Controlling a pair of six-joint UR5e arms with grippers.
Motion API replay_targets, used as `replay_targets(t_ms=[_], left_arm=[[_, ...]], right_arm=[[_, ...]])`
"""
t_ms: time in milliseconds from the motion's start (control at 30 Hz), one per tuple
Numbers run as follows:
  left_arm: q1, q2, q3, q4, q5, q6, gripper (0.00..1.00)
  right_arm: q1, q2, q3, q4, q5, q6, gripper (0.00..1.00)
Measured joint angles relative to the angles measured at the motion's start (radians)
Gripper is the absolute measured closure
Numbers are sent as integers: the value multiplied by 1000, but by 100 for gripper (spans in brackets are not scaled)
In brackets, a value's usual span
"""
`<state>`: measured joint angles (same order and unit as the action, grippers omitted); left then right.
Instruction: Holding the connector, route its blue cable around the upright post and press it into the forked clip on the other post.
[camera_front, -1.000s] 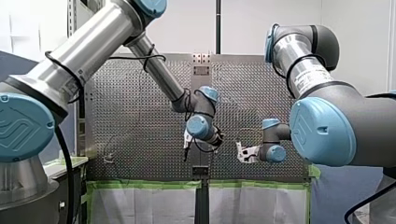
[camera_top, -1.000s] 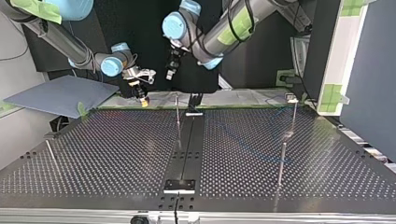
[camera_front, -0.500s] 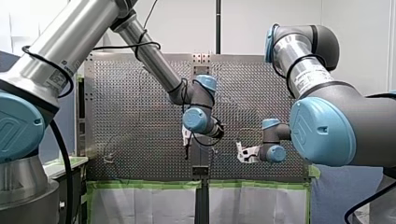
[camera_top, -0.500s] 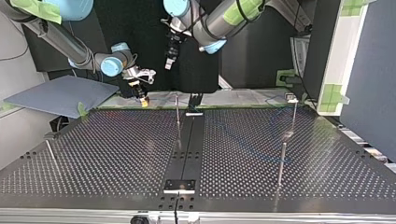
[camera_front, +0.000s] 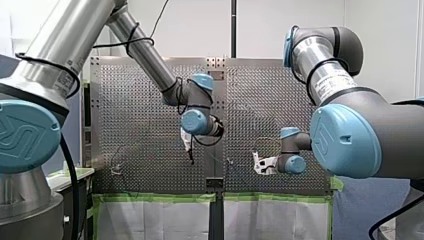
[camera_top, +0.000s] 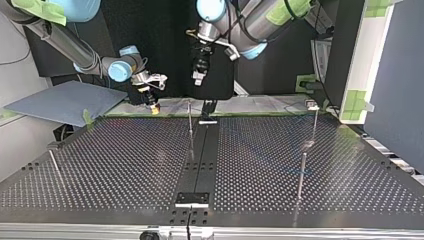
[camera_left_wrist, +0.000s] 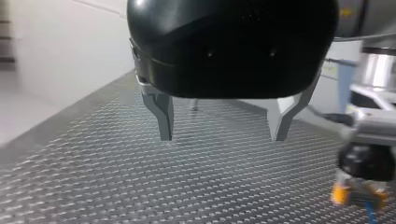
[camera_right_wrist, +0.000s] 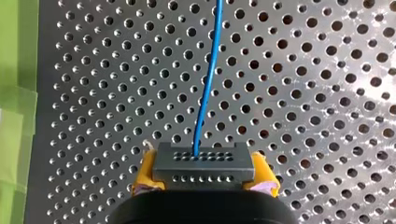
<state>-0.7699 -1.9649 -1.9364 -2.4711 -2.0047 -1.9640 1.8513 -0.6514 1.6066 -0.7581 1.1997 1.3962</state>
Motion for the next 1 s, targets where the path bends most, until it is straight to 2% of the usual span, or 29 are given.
replay_targets(t_ms=[267,600,900,1000], left_arm=[[7,74,-75,74,9,-43,0],[-1,160,-160,159,12,-47,0],[-3,242,-242,179,12,-48,0],[-4,269,-270,180,13,-49,0]], right_arm=[[4,0,0,0,0,2,100],[5,0,0,3,0,1,100],[-2,-1,0,4,7,-2,100],[-5,-1,0,5,18,-4,100]])
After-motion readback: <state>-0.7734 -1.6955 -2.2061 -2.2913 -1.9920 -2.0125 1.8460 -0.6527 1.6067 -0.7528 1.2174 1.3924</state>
